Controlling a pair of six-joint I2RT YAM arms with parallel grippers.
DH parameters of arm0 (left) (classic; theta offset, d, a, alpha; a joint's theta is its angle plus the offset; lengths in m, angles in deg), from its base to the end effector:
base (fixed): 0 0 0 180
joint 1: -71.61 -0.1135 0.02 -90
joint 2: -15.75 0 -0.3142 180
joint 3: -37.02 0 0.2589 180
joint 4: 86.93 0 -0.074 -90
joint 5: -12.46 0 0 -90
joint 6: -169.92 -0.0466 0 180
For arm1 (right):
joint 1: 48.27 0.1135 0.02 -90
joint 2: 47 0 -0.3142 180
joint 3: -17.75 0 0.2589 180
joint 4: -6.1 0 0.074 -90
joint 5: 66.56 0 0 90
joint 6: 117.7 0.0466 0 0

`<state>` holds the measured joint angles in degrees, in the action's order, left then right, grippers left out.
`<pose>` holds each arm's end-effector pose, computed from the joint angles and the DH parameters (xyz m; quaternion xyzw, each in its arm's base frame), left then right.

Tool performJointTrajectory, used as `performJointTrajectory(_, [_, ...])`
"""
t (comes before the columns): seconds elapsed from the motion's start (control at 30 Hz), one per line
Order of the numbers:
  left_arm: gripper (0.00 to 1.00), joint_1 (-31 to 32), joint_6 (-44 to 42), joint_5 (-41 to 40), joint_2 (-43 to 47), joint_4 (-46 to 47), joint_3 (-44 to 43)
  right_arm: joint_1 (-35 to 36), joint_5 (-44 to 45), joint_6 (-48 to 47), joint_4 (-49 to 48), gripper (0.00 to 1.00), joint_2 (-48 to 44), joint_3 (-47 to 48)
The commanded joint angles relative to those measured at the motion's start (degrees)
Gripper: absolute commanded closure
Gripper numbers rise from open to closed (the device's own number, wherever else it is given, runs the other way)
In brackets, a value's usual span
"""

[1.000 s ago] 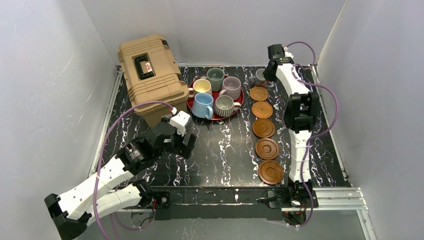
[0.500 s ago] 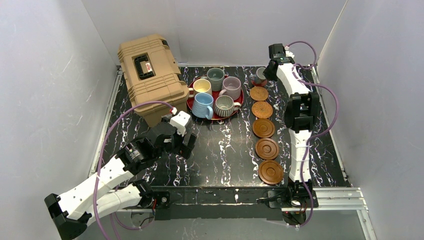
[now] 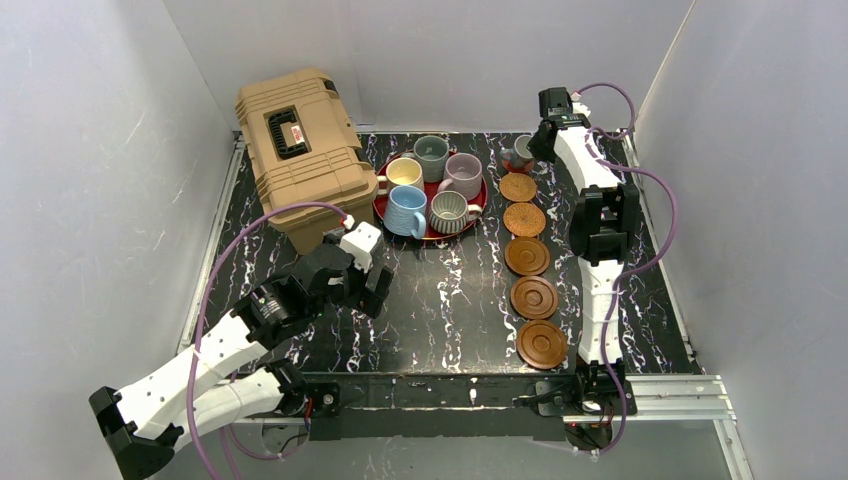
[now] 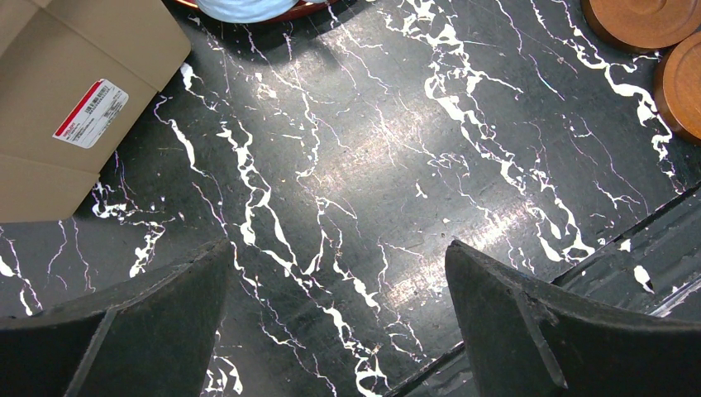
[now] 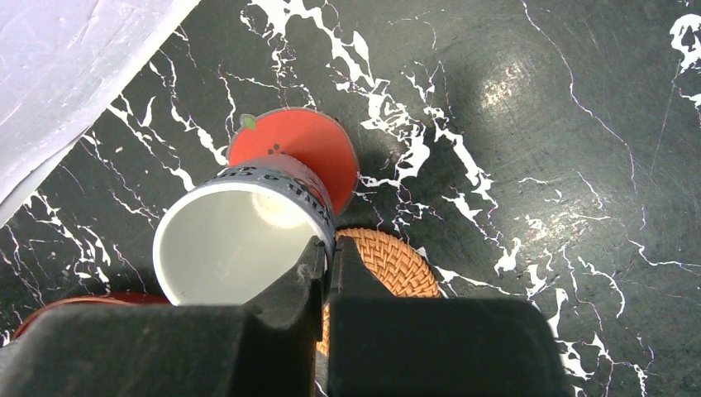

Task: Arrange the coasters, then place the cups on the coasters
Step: Place the cup on the coaster.

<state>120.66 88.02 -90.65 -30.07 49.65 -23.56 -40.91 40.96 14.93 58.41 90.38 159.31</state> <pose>0.1103 -0.1110 0.3475 0.2443 0.8209 -0.1562 0.4920 0.5854 0.0615 0.2569 0.3315 0.8632 0.0203 0.3802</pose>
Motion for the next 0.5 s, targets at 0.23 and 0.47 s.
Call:
performJointTrajectory(0.23, [0.02, -0.25, -0.63, -0.65, 0.38, -0.20, -0.11, -0.41, 0.59, 1.26, -2.91, 0.78, 0.27, 3.64])
performJointTrajectory(0.47, [0.02, -0.28, -0.71, -0.70, 0.37, -0.30, -0.19, -0.41, -0.16, 0.95, -3.41, 0.64, 0.53, 3.63])
